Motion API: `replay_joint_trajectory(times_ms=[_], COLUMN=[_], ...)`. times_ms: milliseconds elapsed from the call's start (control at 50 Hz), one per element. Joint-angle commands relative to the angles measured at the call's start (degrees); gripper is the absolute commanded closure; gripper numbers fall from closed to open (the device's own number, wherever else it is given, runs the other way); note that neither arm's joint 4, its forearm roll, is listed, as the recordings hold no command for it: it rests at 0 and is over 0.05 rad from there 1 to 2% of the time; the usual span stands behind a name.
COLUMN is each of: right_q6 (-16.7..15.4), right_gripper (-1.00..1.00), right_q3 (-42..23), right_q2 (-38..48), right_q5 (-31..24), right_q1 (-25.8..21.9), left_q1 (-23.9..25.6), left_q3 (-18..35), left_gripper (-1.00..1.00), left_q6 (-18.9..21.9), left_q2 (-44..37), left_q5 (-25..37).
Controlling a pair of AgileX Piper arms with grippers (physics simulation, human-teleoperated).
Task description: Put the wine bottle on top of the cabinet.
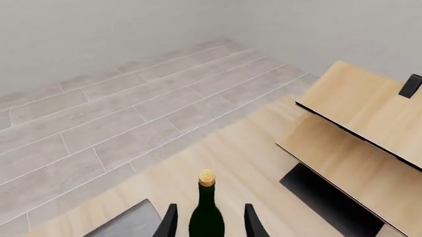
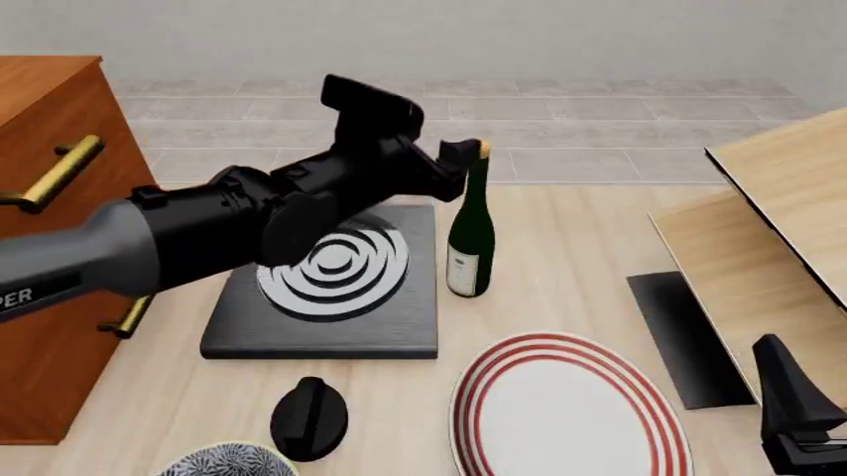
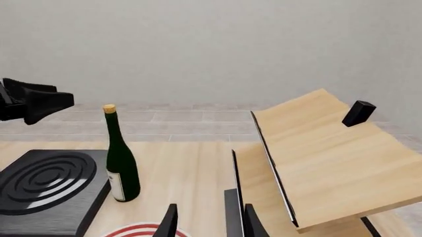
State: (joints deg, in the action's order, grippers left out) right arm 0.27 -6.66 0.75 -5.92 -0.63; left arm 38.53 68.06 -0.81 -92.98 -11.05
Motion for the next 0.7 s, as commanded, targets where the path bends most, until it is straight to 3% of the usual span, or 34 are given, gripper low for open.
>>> replay_joint_trajectory(times_ms=[20, 340, 700], right_q6=[0.1, 0.2, 0.2], right_gripper=[-1.0, -1.0, -1.0], right_q3=[0.0, 0.0, 0.0], right_q2=[-0.1, -0.1, 0.0], right_q5=[0.0, 0.0, 0.0], right_q1=[0.0, 0.1, 0.0], left_q1=[-1.6, 0.1, -0.3], left_q3=[4.2, 6.8, 6.2], left_gripper=[-1.0, -1.0, -1.0], left_q6=[0.9, 1.8, 0.8], left_q2=[-4.1, -7.0, -9.6], left_q5=[1.0, 1.8, -1.2])
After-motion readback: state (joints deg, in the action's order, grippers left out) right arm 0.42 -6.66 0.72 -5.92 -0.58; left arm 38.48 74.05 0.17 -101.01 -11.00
